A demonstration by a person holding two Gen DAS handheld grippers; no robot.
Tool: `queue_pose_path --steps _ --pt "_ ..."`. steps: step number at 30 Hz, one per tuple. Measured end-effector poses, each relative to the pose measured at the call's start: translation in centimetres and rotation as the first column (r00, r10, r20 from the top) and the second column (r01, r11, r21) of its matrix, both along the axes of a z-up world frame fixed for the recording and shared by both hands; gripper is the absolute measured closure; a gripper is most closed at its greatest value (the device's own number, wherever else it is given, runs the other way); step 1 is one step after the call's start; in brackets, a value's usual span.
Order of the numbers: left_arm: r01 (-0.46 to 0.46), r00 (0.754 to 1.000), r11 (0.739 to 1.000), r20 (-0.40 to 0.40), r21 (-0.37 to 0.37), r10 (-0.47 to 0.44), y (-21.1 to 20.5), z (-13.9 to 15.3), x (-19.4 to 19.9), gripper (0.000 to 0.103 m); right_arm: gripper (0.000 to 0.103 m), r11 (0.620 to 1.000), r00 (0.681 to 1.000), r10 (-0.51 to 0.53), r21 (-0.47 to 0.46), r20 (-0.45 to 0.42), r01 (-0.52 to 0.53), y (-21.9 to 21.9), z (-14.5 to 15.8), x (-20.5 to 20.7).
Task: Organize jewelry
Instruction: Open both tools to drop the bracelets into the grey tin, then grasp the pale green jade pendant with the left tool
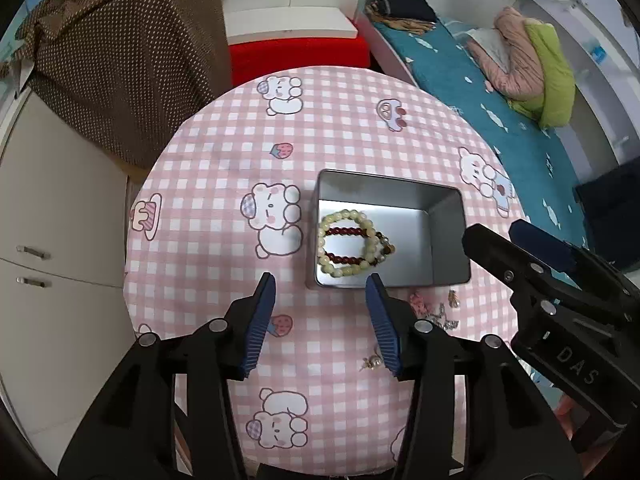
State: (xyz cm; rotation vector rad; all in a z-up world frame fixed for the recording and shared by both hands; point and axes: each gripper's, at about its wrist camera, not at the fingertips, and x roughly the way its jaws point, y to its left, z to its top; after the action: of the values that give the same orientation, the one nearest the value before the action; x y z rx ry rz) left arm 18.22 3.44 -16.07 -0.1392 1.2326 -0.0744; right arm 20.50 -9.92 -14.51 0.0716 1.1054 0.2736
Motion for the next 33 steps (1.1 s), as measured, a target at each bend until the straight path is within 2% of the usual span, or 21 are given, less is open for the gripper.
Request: queue_pose_path --steps 5,8,10,13,18,21,26,33 --pt "0.043 0.999 0.999 0.025 0.006 -0.043 -0.8 0.8 -1.5 0.054 0.042 0.999 0.998 -0.054 -0.004 0.021 0.054 -1.3 0.8 -2.2" --pt "0.069 0.997 0.998 0.033 0.002 -0.069 -1.4 1.0 -2.4 0.049 0.040 0.996 0.995 -0.091 -0.012 0.036 0.091 -2.1 1.3 -3.7" --pt "0.090 0.995 0.996 0.038 0.002 -0.090 -1.9 1.1 -3.0 0.049 0.031 0.993 0.992 -0.118 -0.020 0.048 0.119 -2.9 1.5 -4.7" --pt "0.119 0.992 0.993 0.043 0.001 -0.119 -2.7 1.2 -3.9 0.040 0.026 0.987 0.986 -0.155 -0.031 0.062 0.157 -3.8 1.8 -6.1" --pt "0.169 0.985 0.986 0.035 0.004 -0.169 -4.3 0.7 -4.9 0.038 0.020 0.974 0.975 -0.218 -0.049 0.049 0.220 -5.6 1.3 -8.0" --pt "0.195 0.981 0.981 0.022 0.004 -0.195 -5.1 0.2 -5.3 0.034 0.019 0.967 0.969 -0.246 -0.063 0.034 0.247 -6.6 0.8 -8.7" --pt "0.236 0.972 0.972 -0.021 0.016 -0.235 -6.4 -1.5 -5.6 0.032 0.012 0.955 0.959 -0.284 -0.086 0.002 0.283 -8.1 -0.5 -9.8" --pt "0.276 0.956 0.960 -0.120 0.056 -0.268 -7.1 -5.7 -5.5 0.027 0.011 0.949 0.953 -0.299 -0.123 -0.051 0.291 -9.0 -2.7 -10.3"
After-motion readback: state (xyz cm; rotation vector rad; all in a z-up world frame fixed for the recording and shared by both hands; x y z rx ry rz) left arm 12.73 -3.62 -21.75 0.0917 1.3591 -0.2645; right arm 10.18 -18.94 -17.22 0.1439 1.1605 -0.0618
